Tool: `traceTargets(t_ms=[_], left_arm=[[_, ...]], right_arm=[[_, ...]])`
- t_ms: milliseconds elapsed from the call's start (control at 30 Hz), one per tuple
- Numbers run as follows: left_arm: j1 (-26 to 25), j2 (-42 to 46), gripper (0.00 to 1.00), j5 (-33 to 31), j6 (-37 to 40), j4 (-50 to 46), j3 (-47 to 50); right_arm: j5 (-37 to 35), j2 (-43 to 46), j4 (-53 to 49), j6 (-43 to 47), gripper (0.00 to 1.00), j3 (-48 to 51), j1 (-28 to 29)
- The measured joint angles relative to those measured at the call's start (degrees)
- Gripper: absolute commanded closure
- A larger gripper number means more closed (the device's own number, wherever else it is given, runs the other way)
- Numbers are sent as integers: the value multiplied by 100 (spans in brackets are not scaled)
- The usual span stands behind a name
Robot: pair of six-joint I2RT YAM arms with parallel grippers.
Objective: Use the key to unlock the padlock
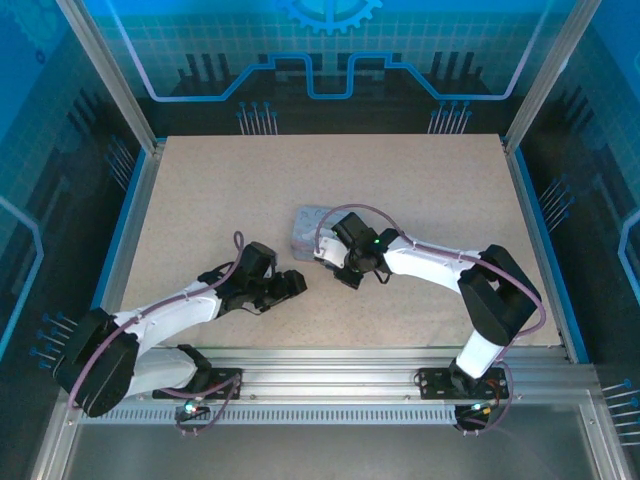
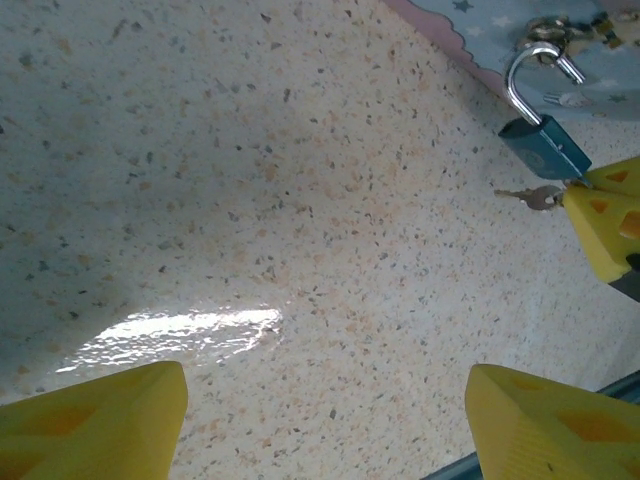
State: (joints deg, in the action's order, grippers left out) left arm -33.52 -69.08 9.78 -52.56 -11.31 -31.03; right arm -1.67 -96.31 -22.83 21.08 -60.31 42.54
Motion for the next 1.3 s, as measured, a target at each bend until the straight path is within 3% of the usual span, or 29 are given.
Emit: traceTargets(t_ms=[1300], left_arm=[[-4, 114, 24, 11, 0, -2, -7]], right_arm=[[385, -380, 409, 623, 100, -236, -133]])
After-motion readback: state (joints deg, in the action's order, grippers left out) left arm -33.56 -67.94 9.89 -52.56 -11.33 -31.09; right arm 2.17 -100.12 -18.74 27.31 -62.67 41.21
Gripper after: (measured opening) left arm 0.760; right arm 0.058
